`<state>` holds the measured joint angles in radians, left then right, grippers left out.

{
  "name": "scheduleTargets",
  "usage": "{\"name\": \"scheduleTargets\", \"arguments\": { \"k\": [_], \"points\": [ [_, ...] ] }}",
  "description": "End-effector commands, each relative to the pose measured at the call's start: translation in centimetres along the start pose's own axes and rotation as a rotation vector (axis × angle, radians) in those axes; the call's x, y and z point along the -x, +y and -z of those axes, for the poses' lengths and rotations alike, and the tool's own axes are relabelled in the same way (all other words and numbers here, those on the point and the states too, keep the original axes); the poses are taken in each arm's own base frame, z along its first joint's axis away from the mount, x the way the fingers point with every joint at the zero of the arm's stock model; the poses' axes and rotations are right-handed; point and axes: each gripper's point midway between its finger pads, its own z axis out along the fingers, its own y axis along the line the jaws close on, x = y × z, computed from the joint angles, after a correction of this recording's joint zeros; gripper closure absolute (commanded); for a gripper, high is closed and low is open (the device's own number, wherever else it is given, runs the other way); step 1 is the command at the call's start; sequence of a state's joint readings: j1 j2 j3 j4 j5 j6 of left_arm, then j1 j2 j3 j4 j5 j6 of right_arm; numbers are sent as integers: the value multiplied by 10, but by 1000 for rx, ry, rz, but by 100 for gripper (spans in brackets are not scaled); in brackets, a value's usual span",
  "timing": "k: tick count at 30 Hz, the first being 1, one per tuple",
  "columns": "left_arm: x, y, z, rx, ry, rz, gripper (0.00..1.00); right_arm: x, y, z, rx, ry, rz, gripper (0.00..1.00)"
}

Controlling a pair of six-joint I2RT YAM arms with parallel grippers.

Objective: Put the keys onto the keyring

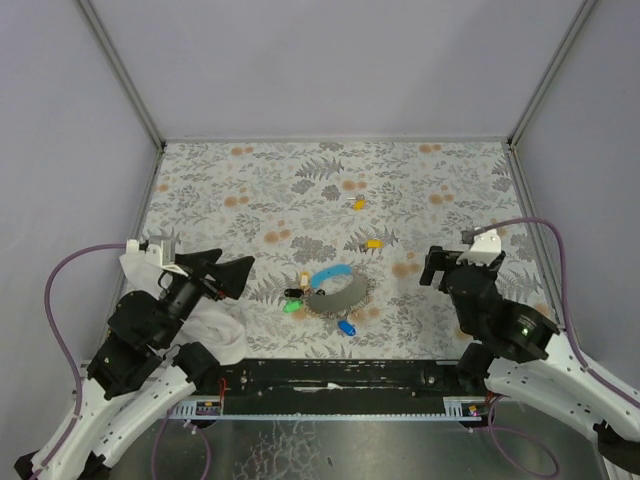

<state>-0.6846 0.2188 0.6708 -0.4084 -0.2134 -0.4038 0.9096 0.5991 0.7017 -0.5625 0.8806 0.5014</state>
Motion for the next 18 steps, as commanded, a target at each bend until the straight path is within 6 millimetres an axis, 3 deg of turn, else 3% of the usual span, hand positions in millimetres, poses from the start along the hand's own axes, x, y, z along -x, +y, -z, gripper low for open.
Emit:
{"name": "scheduleTargets", "arguments": {
  "k": [1, 18],
  "points": [
    [-3, 12, 2, 45, 1, -38, 0, 1, -10, 3, 11, -68, -48, 1],
    [-15, 15, -4, 58, 45, -39, 0, -9, -4, 5, 109, -113, -60, 1]
  ]
}}
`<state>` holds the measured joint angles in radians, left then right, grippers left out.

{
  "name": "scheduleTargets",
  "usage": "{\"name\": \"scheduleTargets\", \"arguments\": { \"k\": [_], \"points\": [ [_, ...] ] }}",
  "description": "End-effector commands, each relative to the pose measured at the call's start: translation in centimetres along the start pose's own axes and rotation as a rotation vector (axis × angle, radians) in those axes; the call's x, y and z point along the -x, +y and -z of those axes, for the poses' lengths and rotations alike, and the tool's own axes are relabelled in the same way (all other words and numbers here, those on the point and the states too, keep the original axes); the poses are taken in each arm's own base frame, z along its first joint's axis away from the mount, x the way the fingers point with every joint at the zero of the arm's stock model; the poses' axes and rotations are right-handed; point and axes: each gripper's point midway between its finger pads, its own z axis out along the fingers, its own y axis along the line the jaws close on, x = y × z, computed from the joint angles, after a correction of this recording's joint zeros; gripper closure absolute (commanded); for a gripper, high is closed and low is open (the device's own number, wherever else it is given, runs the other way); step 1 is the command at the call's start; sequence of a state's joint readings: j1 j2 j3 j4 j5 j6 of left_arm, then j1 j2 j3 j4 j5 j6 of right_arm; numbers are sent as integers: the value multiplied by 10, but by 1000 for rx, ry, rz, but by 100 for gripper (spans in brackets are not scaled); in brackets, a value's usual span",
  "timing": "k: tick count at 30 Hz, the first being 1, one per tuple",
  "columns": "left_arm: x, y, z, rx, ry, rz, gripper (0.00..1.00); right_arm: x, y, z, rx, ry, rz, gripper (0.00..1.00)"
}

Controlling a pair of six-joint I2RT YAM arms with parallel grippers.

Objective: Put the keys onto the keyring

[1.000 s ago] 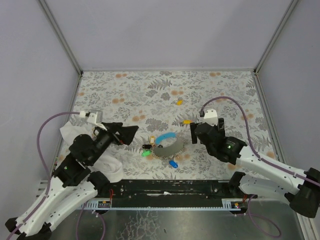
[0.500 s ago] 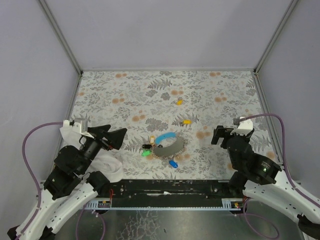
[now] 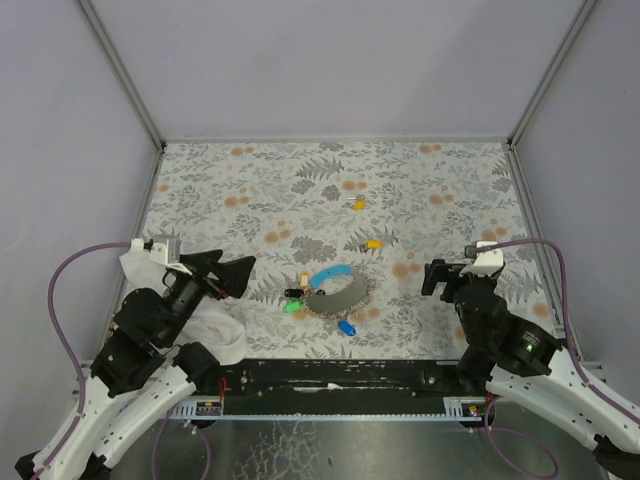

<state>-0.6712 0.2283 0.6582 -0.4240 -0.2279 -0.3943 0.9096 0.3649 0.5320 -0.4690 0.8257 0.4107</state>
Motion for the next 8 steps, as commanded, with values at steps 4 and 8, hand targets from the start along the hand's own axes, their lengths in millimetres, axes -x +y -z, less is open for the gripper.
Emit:
{"name": "scheduleTargets", "arguments": {
  "k": [4, 8],
  "points": [
    [-8, 5, -4, 18, 30, -26, 0, 13, 3, 1, 21, -52, -39, 1],
    [-11, 6, -7, 19, 46, -30, 0, 15, 1, 2, 16, -62, -50, 1]
  ]
}}
